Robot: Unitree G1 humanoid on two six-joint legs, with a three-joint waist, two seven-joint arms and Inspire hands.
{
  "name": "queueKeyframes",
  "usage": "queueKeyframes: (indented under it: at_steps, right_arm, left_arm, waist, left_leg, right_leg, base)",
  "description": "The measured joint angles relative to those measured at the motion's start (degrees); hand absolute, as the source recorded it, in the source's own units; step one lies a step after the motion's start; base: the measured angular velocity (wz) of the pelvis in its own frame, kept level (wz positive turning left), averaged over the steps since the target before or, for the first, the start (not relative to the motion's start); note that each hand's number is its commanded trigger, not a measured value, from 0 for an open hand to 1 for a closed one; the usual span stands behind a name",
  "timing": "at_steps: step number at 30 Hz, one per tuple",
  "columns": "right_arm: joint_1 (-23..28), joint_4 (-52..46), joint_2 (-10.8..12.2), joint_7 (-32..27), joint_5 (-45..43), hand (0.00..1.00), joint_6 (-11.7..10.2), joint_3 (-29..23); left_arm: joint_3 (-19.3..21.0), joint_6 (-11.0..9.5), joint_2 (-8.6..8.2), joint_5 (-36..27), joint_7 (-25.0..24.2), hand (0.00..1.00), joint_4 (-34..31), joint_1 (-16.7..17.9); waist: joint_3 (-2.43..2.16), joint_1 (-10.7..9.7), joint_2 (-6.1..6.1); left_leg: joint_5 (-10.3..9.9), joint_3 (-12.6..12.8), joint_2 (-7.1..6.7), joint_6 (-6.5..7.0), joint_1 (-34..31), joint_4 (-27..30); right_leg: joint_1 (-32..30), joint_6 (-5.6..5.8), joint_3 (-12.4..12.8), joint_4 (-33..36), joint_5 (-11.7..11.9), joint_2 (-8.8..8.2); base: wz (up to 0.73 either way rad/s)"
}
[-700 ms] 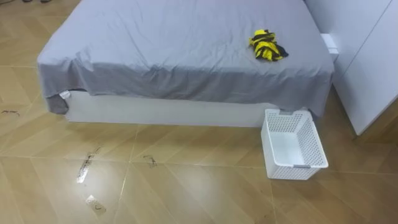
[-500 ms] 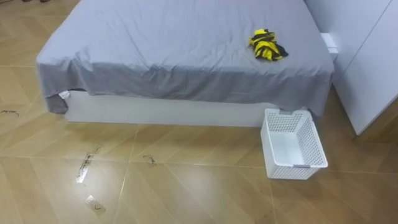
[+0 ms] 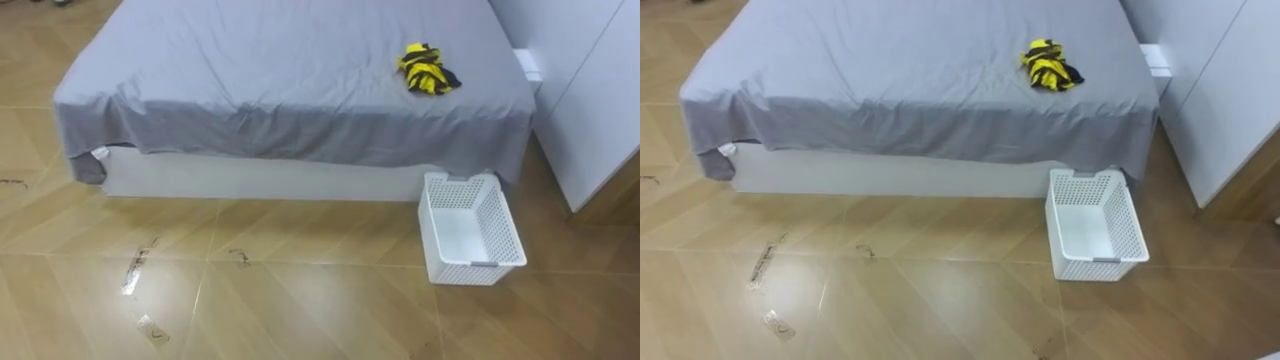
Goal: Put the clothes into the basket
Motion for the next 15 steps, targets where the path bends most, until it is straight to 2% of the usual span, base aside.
queueKeyframes:
  at_steps: [1, 3, 4, 7, 8, 9, 10, 11, 12, 13, 14, 15]
  right_arm:
    - [0.0, 0.0, 0.0, 0.2, 0.0, 0.00, 0.1, 0.0]
    - [-0.3, 0.1, 0.0, 0.8, -0.3, 0.00, 0.5, 0.0]
    - [-0.3, 0.2, 0.0, 1.0, -0.3, 0.00, 0.5, 0.0]
    - [-0.3, 0.4, 0.1, 1.1, -0.3, 0.00, 0.4, 0.4]
    - [-0.2, 0.6, 0.0, 1.2, -0.2, 0.00, 0.4, 0.4]
    - [-0.1, 0.7, -0.1, 1.2, 0.4, 0.00, 0.4, 0.4]
    - [-0.1, 0.7, -0.2, 1.1, 1.1, 0.00, 0.4, 0.4]
    - [-0.1, 0.7, -0.5, 1.1, 1.5, 0.00, 0.4, 0.3]
    - [-0.1, 0.7, -0.5, 1.1, 1.6, 0.00, 0.4, 0.4]
    - [-0.1, 0.7, -0.5, 1.1, 1.6, 0.00, 0.4, 0.4]
    - [0.1, 0.7, -0.5, 1.2, 1.5, 0.00, 0.6, 0.7]
    - [0.3, 0.7, -0.5, 1.2, 1.4, 0.00, 1.0, 0.9]
  left_arm:
    - [0.1, 0.0, 0.10, -0.1, -0.2, 0.00, 0.0, 0.0]
    - [0.2, 0.0, 0.52, -0.2, -0.5, 0.00, 0.0, 0.3]
    - [0.3, 0.0, 0.61, -0.9, -0.4, 0.00, -0.1, 0.2]
    - [1.7, -0.2, 0.81, -2.8, -0.4, 0.00, -1.0, 0.3]
    - [2.5, -0.5, 0.89, -3.6, -0.5, 0.00, -1.1, 0.5]
    - [2.3, -0.7, 0.88, -4.2, -0.4, 0.00, -1.1, 0.4]
    - [2.0, -0.7, 0.87, -4.6, -0.4, 0.00, -1.1, 0.4]
    - [1.3, -0.8, 0.85, -4.7, -0.2, 0.00, -1.1, 0.6]
    - [1.2, -0.9, 0.88, -4.4, -0.1, 0.00, -1.1, 2.1]
    - [1.2, -0.9, 0.90, -4.3, 0.1, 0.00, -1.1, 3.1]
    - [1.2, -0.7, 0.91, -4.2, 1.0, 0.00, -1.0, 4.8]
    - [1.2, 0.0, 0.84, -3.5, 1.3, 0.00, -0.9, 6.1]
  waist:
    - [0.02, 0.1, 0.00]
    - [0.06, 1.0, -0.19]
    - [0.03, 1.0, -0.25]
    - [0.15, 1.5, -0.28]
    - [0.33, 1.4, -0.45]
    - [0.27, 1.3, -0.33]
    - [0.29, 1.1, -0.35]
    - [0.31, 1.3, -0.37]
    - [0.19, 1.6, -0.55]
    - [0.20, 1.8, -0.51]
    - [0.30, 2.3, -0.38]
    - [0.29, 2.6, -0.43]
  left_leg:
    - [-0.3, 0.1, 0.25, -0.12, -0.3, 0.8]
    - [-2.2, 0.2, 1.46, -0.73, -2.8, 6.6]
    - [-2.5, 0.2, 1.82, -0.79, -3.8, 8.7]
    - [-2.8, 0.2, 3.94, -0.82, -8.4, 19.9]
    - [-2.7, -0.8, 4.74, 0.27, -12.2, 26.4]
    - [-3.6, -1.6, 3.19, 1.50, -15.2, 27.8]
    - [-3.7, -1.5, 2.29, 1.68, -16.8, 27.0]
    - [-3.1, -1.6, 0.08, 1.35, -20.0, 23.0]
    - [-1.0, -1.7, -1.46, 0.78, -22.6, 16.6]
    - [0.6, -1.7, -1.73, 0.50, -23.7, 13.1]
    - [5.4, -1.8, -1.68, 0.89, -25.3, 8.0]
    - [9.4, -1.9, -1.41, 1.06, -26.1, 4.4]
  right_leg:
    - [-0.1, -0.12, -0.1, 0.2, -0.1, 0.11]
    - [-1.1, -0.74, -0.2, 2.6, -1.4, 0.51]
    - [-1.2, -0.94, -0.2, 2.9, -1.6, 0.67]
    - [-0.9, -2.24, 0.6, 4.0, -2.5, 1.48]
    - [-0.1, -3.26, 1.9, 4.7, -3.4, 2.17]
    - [0.0, -4.10, 3.1, 5.8, -4.6, 2.25]
    - [0.1, -4.17, 3.3, 6.1, -5.0, 2.11]
    - [-0.1, -4.09, 3.7, 6.6, -5.9, 1.74]
    - [0.3, -4.13, 4.3, 6.7, -6.5, 1.50]
    - [0.5, -4.20, 4.5, 6.7, -6.8, 1.42]
    - [1.3, -3.96, 4.9, 6.6, -7.7, 1.03]
    - [2.2, -3.42, 5.5, 6.5, -8.6, 0.76]
  base:
    - [-0.13]
    - [-0.13]
    - [-0.08]
    - [-0.04]
    - [0.13]
    - [0.16]
    - [0.10]
    - [-0.13]
    - [-0.29]
    - [-0.53]
    - [-0.58]
    - [-0.50]
